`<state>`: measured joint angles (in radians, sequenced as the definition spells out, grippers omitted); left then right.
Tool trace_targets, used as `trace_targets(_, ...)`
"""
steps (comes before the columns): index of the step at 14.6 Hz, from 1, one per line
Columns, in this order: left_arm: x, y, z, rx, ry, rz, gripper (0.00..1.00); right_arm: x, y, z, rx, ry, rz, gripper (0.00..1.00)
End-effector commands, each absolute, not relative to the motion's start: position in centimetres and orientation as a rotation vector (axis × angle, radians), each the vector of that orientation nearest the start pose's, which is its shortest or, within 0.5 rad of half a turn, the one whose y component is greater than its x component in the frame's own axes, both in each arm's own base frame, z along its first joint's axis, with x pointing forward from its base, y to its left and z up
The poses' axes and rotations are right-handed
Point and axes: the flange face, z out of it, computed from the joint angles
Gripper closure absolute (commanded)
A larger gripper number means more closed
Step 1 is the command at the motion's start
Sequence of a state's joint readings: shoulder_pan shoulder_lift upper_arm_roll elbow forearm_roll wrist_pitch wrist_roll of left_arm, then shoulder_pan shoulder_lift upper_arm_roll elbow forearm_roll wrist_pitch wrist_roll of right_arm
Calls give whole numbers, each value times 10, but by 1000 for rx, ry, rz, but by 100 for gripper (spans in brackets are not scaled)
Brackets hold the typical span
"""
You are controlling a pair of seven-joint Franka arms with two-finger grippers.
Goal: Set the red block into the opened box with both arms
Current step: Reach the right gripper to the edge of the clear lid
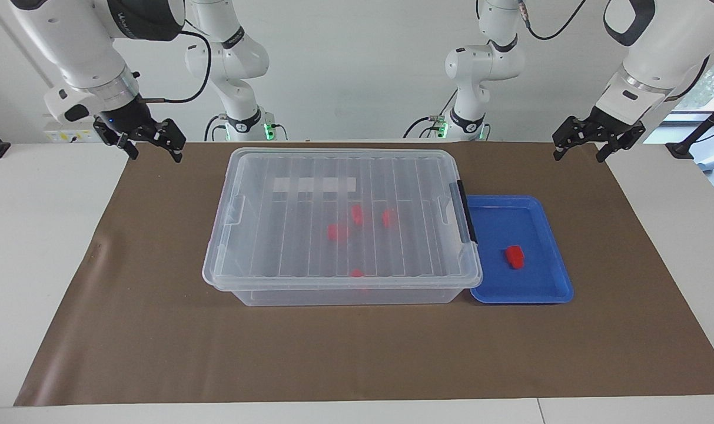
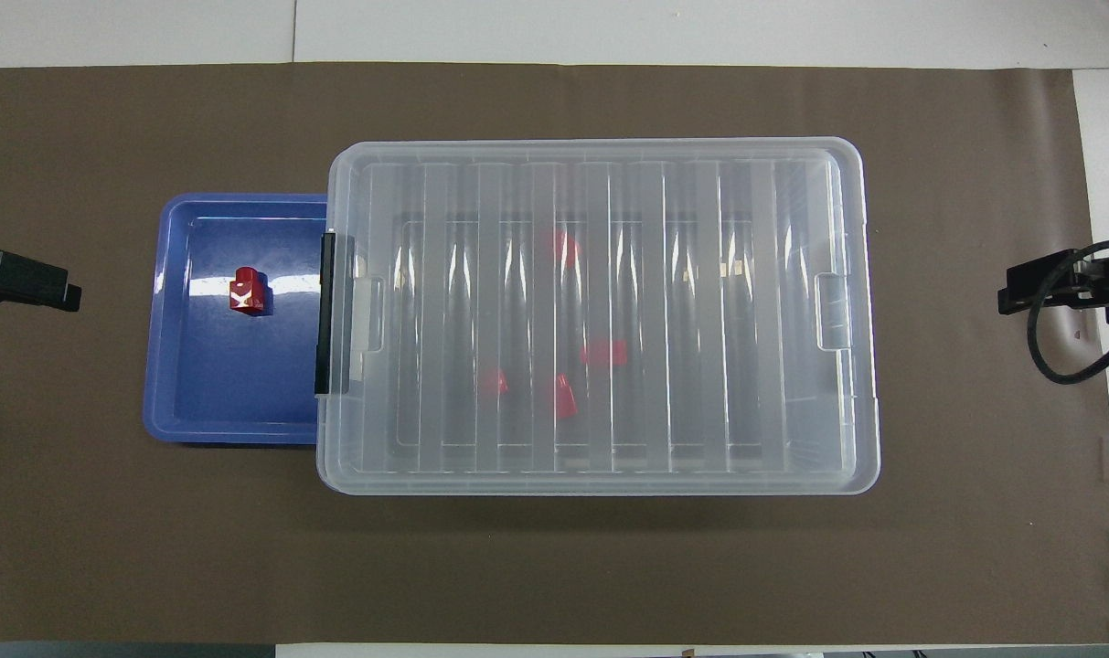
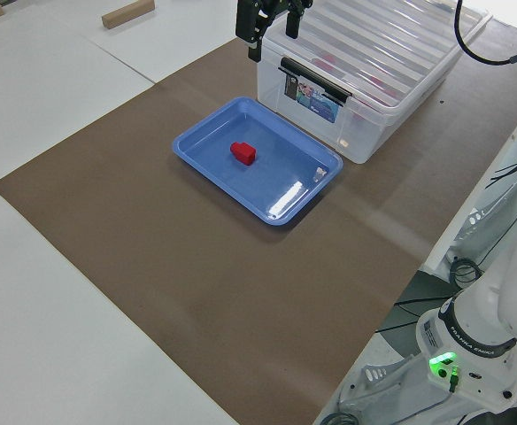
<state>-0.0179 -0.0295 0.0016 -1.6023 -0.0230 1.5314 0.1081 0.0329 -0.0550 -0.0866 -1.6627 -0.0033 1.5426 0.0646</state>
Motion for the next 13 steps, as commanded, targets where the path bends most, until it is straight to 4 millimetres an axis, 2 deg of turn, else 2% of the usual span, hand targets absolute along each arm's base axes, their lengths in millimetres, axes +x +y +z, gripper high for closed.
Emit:
trace_targets(1, 531, -9, 624, -3163, 203, 71, 0, 533, -27, 609, -3130, 156, 49, 0)
trace_targets(6, 531, -9, 624, -3164, 203, 68, 0, 534, -26, 608, -3131, 153, 41, 0)
trace_targets(9, 531, -9, 624, -3164, 203, 71, 0, 525, -27, 597, -3132, 139, 75, 0)
trace_targets(10, 531, -9, 624, -3164, 203, 71, 0, 523, -28, 585, -3132, 105, 51, 0)
trace_targets(11, 531, -9, 624, -3164, 203, 71, 0, 520, -26, 573, -3132, 61, -44, 0)
trace_targets(13, 531, -9, 624, -3164, 203, 68, 0, 518, -24, 550, -3129, 64, -91, 0)
